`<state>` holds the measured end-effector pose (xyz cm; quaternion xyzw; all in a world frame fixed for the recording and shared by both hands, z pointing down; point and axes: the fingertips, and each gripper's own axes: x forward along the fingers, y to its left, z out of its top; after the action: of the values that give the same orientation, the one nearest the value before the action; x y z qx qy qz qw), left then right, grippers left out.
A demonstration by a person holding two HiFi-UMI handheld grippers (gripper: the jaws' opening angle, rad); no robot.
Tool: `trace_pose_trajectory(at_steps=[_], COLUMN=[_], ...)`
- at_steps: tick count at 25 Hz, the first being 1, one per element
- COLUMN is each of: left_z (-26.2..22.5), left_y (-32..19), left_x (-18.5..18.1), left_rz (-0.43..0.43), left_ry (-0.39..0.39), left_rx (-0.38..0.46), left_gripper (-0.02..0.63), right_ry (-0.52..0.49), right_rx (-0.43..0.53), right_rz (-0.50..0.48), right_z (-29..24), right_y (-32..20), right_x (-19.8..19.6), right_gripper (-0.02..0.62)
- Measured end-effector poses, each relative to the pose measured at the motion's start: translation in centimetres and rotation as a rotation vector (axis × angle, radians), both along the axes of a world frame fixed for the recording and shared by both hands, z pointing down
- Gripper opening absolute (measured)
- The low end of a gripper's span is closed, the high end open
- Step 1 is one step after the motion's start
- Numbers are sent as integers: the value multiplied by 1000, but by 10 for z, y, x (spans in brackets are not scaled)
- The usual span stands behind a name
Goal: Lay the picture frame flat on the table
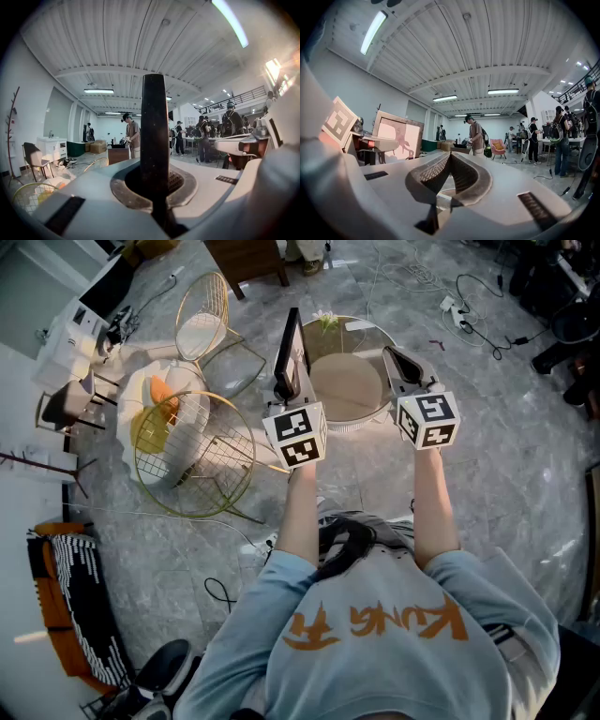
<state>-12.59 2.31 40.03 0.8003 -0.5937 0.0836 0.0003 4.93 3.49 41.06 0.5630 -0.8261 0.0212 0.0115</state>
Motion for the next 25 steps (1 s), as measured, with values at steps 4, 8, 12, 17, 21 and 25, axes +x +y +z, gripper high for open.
trace_pose_trajectory(at_steps=[4,8,12,17,21,25], left_z=[-1,0,-5,-11,-18,-23], left_y=[0,3,3,3,5,2], left_x=[2,6,7,5,6,7], left_rz=[4,6,5,-3,-1,-8], left_ry=[-2,-8,-7,-2,2,9], left_rx=[5,-2,10,21,38,43], left_gripper=[26,26,26,26,26,26], right_ry=[1,-48,-67,-75,-78,-85], right_rx=[7,30,36,41,49,55], right_rz=[0,19,30,46,53,56], right_z=[-4,-9,-12,-17,-22,-27], right_y=[0,2,2,2,2,-4], right_x=[2,11,17,23,27,33], right_gripper=[-3,-3,-3,-3,-3,-3])
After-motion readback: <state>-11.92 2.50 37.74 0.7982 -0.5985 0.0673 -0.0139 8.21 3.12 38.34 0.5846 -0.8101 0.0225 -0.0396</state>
